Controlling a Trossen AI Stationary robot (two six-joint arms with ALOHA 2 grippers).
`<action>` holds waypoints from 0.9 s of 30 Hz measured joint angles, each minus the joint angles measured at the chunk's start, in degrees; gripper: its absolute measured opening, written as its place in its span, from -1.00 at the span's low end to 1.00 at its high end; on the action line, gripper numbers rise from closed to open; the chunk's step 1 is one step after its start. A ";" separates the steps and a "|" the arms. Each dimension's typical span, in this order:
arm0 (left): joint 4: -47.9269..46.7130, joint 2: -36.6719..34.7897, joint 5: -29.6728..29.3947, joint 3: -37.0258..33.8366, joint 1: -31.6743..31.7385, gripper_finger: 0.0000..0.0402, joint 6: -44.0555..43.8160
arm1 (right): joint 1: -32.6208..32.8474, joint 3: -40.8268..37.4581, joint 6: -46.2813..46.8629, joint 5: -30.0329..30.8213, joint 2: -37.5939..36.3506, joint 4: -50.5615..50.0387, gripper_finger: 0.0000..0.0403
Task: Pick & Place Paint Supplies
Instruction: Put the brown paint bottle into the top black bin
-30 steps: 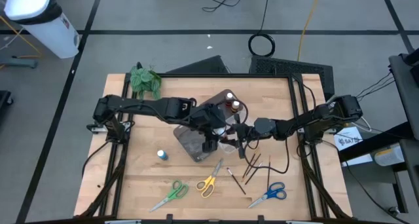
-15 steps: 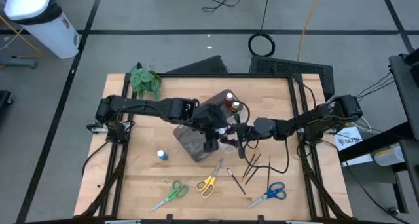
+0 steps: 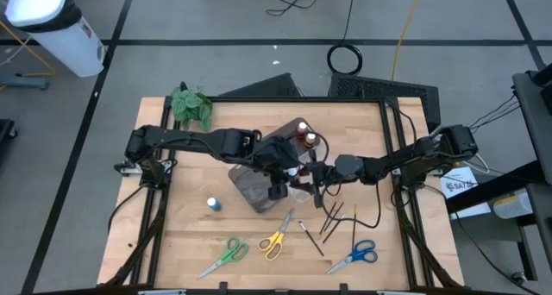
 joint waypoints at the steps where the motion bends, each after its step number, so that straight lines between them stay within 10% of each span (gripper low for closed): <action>1: 0.37 -0.05 -0.22 0.00 0.00 -0.39 0.05 | 0.00 0.00 -0.04 0.04 -0.04 0.15 -0.36; 27: -5.89 -7.75 -15.15 -2.45 5.91 -0.40 -3.56 | 0.11 0.00 7.07 -0.16 -22.50 -24.55 0.21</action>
